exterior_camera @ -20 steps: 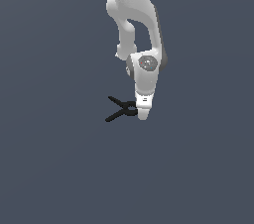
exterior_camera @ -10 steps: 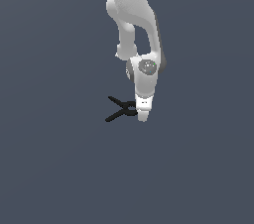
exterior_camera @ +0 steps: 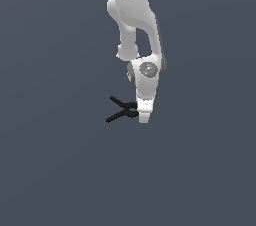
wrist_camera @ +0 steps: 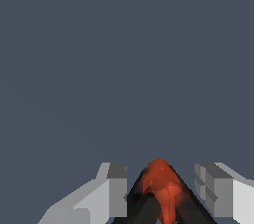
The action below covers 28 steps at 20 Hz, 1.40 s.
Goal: Pick up the object and move it to a goal position.
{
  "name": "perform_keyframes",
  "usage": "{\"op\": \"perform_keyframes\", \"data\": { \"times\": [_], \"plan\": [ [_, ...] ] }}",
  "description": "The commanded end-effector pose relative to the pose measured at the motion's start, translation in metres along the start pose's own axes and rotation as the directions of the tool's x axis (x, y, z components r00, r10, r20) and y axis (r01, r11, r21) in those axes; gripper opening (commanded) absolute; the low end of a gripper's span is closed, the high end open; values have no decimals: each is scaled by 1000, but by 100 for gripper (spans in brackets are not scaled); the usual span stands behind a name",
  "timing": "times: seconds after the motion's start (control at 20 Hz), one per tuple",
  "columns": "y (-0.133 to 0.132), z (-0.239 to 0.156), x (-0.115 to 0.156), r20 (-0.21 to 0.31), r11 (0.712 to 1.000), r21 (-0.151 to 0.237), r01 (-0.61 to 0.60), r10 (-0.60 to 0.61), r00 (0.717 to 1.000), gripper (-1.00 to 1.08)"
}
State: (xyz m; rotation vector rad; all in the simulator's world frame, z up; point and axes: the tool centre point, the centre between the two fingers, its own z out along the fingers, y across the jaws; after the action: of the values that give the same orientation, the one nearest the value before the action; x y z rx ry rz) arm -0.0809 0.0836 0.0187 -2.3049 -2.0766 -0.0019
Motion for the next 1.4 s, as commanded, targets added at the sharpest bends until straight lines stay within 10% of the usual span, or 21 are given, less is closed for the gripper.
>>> {"op": "perform_keyframes", "data": {
  "times": [0.0,1.35],
  "plan": [
    [-1,1,-1,1,1000,2,-1,1,1000,-100],
    [80,-17,46,-1,1000,1,-2,2,1000,-100]
  ]
}}
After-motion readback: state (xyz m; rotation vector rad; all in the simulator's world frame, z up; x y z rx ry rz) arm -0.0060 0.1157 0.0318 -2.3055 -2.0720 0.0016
